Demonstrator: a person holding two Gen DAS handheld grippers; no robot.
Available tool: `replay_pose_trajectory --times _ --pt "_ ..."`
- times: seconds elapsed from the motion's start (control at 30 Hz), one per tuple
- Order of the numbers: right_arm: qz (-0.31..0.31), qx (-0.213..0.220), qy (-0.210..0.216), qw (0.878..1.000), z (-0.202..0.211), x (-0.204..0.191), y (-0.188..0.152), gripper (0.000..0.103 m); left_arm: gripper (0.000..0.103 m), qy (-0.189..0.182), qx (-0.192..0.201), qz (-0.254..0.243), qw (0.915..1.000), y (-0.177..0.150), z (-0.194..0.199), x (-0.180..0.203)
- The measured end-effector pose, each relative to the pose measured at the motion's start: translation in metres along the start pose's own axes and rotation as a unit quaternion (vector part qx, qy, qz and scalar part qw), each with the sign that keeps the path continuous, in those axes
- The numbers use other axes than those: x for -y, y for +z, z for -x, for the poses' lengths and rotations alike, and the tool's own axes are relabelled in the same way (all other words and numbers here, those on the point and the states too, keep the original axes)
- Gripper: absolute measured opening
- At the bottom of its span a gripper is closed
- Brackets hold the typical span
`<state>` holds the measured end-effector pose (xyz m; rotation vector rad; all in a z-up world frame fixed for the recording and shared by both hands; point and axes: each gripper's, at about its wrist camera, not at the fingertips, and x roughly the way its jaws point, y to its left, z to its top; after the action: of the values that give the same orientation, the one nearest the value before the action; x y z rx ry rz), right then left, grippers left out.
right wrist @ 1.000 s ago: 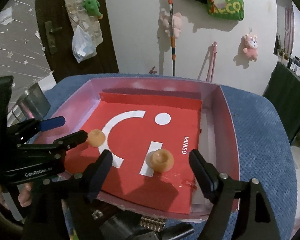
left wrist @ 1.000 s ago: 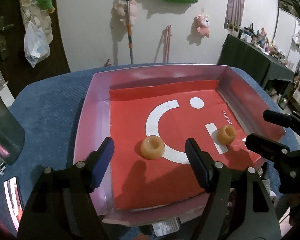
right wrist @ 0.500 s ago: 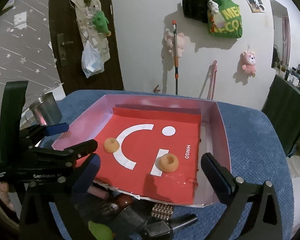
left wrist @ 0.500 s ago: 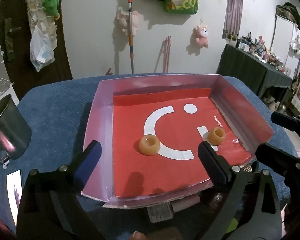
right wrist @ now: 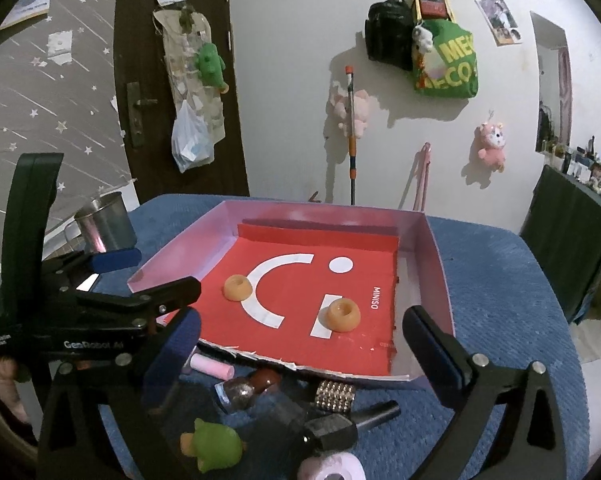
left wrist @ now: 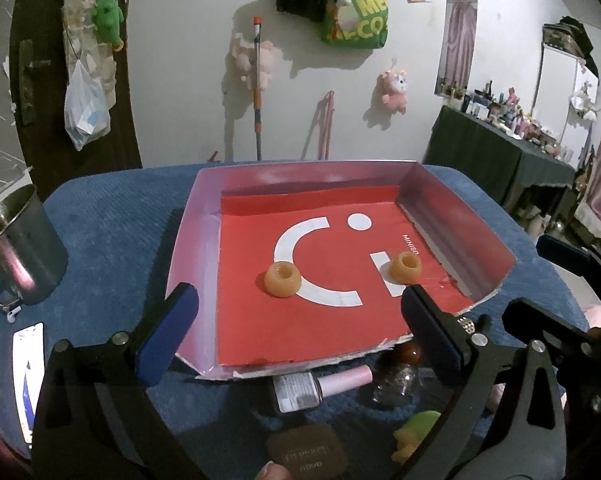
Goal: Organize rigid objects
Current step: 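Withdraw the right gripper from the box back over the table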
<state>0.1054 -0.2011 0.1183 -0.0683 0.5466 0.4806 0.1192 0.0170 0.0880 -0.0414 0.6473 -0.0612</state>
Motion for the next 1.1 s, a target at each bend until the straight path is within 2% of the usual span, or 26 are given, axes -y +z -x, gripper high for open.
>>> replay_pose_trajectory --times 0.4,1.1 --pt "-0.001 0.017 -0.007 1.000 0.023 -0.004 -0.020 0.103 0.103 0.000 0.001 0.000 1.0000 -0.020 0.021 0.005" --pt "-0.030 -0.005 -0.001 1.000 0.045 0.001 -0.054 0.103 0.103 -0.014 -0.013 -0.013 0.9997 -0.051 0.041 0.018"
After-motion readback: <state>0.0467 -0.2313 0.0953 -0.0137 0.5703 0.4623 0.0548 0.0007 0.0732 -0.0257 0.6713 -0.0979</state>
